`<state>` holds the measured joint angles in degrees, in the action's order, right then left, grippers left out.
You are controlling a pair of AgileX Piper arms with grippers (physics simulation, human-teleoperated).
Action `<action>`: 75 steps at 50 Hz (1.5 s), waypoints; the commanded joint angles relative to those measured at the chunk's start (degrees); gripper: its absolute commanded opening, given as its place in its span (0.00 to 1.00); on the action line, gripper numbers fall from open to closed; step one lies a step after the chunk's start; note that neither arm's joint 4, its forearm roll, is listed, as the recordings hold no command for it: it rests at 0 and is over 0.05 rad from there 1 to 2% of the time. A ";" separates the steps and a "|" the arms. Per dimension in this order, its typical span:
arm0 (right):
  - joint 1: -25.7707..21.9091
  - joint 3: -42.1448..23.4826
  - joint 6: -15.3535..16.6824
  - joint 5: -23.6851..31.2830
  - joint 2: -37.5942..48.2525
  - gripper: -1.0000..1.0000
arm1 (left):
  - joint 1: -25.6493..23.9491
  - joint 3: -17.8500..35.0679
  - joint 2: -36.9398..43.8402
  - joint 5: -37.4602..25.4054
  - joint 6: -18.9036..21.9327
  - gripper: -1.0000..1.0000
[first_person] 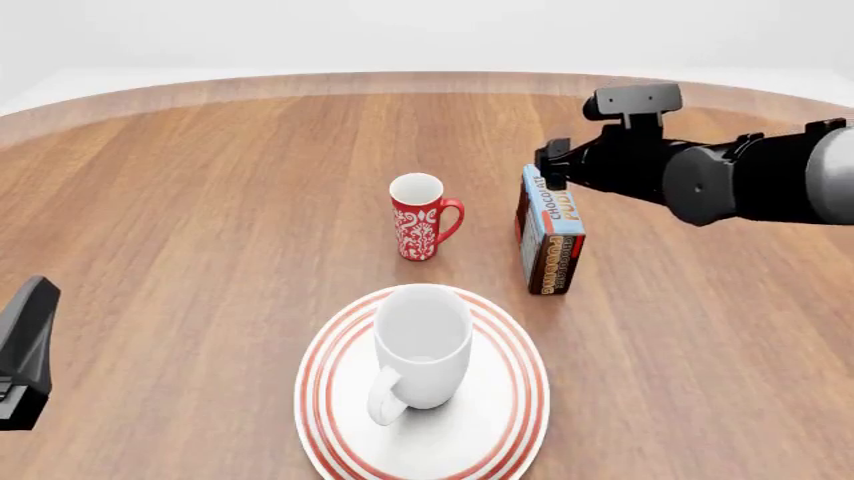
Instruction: Pick up the white mug and put it on the plate, and put the chocolate pudding to the right of the plate.
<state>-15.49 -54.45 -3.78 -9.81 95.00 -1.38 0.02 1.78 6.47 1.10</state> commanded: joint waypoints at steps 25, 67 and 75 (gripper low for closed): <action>-0.70 -0.95 -0.87 -0.46 4.34 1.00 | 0.02 0.00 0.00 0.00 0.01 1.00; -0.23 -0.78 -1.04 -1.45 6.72 1.00 | -0.35 0.00 0.13 0.19 -1.49 1.00; -0.36 -0.83 -1.25 -1.51 7.11 1.00 | -0.32 0.00 0.09 0.14 -1.51 1.00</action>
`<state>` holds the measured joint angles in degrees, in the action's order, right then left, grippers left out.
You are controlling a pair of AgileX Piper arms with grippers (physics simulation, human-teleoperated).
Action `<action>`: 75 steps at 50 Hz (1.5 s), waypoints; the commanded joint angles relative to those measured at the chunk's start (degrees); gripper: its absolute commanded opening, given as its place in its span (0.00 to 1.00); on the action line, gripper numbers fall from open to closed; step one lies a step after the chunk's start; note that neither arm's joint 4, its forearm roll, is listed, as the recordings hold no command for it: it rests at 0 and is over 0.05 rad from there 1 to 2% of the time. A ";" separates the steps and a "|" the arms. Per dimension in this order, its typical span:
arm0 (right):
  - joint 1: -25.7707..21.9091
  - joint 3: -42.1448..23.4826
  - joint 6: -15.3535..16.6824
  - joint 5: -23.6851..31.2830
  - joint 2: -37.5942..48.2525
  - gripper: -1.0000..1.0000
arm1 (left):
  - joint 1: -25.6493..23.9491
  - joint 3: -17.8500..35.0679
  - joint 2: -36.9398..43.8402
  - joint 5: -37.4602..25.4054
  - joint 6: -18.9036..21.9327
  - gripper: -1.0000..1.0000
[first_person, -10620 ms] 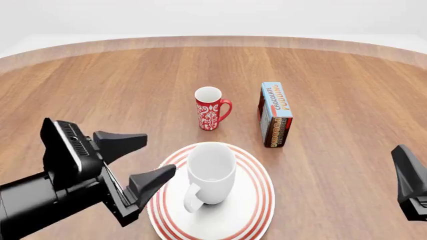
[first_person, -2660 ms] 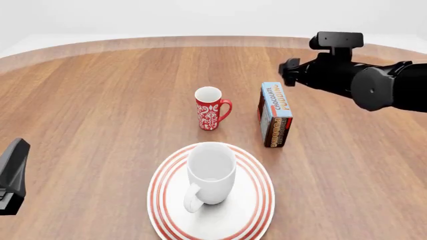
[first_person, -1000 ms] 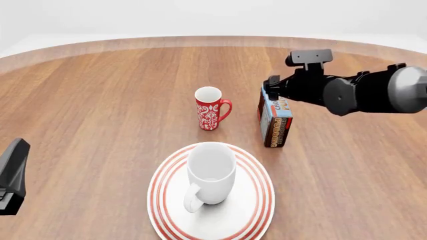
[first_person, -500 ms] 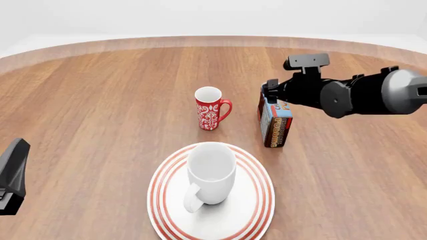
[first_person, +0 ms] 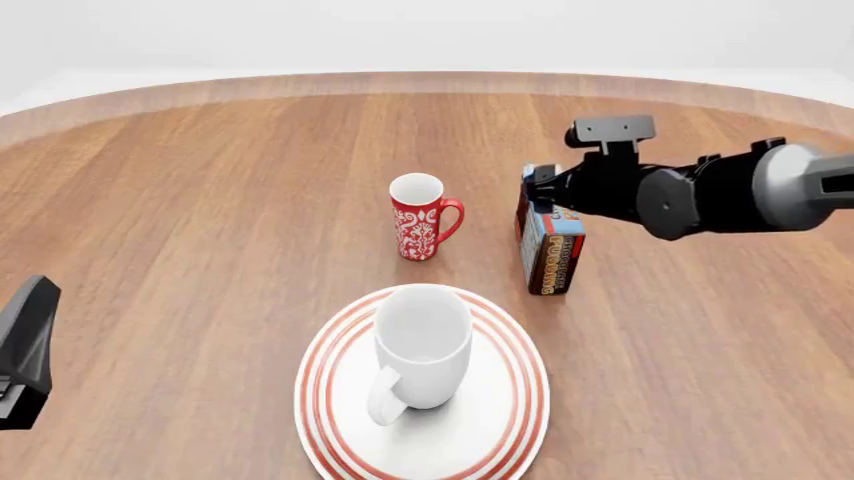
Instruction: Pick up the white mug and put it on the plate, and put the chocolate pudding to the right of the plate.
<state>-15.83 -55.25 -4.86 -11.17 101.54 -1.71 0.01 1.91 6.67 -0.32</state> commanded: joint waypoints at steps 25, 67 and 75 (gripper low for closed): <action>0.09 -0.06 0.07 -0.30 1.96 1.00 | -0.02 0.00 0.16 0.06 -0.14 1.00; 0.03 -0.85 0.68 0.21 4.47 1.00 | -0.04 0.00 1.74 1.65 -0.13 1.00; -0.03 -0.84 0.59 0.21 4.55 1.00 | -0.02 0.00 1.57 1.48 -0.12 1.00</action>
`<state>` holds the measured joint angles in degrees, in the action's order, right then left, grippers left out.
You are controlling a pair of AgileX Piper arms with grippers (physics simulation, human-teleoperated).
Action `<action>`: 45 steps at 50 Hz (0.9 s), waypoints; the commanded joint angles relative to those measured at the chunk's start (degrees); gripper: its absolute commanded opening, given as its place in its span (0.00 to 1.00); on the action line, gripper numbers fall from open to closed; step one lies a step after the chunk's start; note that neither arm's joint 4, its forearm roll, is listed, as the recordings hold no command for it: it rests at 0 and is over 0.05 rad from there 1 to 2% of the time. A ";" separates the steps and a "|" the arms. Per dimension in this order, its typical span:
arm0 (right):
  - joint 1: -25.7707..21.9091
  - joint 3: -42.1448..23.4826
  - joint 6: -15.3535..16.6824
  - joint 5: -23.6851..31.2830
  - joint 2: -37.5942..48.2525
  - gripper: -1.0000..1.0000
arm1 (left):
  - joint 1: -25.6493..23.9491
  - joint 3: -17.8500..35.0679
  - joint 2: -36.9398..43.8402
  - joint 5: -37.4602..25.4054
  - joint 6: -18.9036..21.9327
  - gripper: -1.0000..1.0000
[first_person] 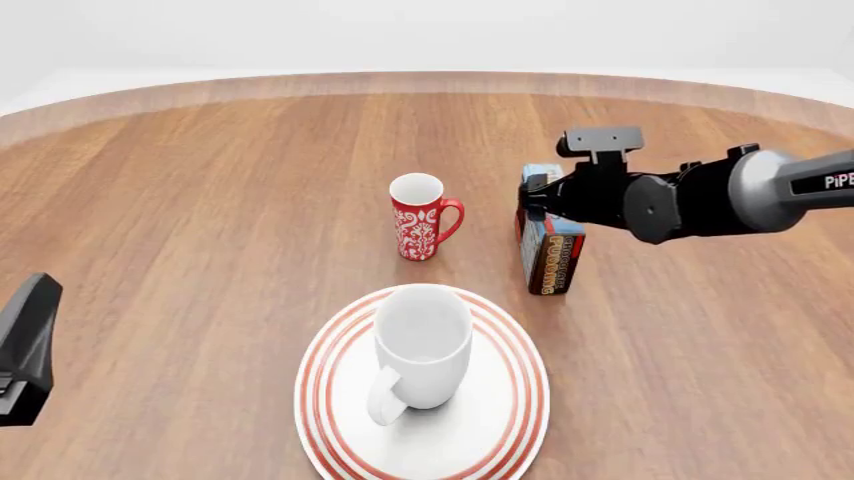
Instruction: Pick up the white mug and put it on the plate, and put the chocolate pudding to the right of the plate.
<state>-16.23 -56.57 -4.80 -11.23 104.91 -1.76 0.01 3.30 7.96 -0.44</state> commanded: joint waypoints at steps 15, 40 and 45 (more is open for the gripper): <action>0.48 0.44 0.02 0.38 1.59 1.00 | 0.02 0.00 0.19 0.19 0.01 1.00; 0.54 0.10 -0.40 0.76 2.89 1.00 | 0.00 0.00 0.19 0.19 0.00 1.00; 0.71 0.17 -0.38 0.73 3.10 1.00 | 0.00 0.00 0.17 0.18 0.01 1.00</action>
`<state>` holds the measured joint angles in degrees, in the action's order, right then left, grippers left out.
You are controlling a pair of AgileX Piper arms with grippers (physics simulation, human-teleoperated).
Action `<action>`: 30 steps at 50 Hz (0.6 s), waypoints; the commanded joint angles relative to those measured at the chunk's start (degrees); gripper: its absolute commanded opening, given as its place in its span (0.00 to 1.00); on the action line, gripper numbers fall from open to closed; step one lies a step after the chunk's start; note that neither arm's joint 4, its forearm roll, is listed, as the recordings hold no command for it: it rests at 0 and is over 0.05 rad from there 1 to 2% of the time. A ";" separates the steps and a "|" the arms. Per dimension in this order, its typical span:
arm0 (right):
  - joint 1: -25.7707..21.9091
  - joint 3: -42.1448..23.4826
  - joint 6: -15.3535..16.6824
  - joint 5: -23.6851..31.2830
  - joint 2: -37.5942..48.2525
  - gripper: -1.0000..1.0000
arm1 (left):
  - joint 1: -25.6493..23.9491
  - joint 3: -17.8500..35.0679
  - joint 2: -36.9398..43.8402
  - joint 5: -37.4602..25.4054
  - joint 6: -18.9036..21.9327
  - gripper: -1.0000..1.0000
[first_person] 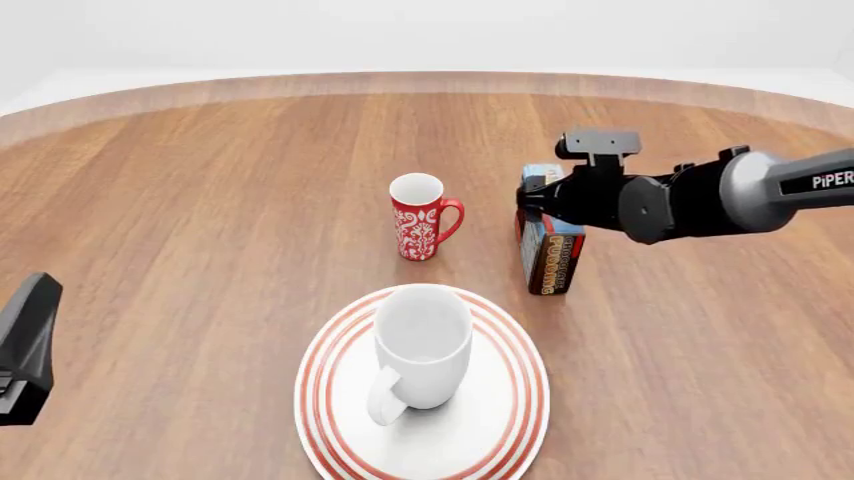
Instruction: Pick up the white mug and put it on the plate, and put the chocolate pudding to the right of the plate.
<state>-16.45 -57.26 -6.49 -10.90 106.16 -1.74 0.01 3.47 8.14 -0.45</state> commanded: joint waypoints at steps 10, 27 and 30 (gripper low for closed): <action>0.99 0.92 1.11 0.33 2.39 1.00 | 0.02 0.00 -0.02 -0.01 -0.01 1.00; 1.23 1.24 1.19 0.14 2.35 0.00 | 0.01 0.00 -0.01 0.00 0.00 1.00; 1.25 1.39 1.16 0.15 2.03 0.00 | 0.00 0.00 0.00 0.00 0.02 1.00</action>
<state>-15.73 -57.36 -6.12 -11.05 106.78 -1.74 0.01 3.46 8.14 -0.44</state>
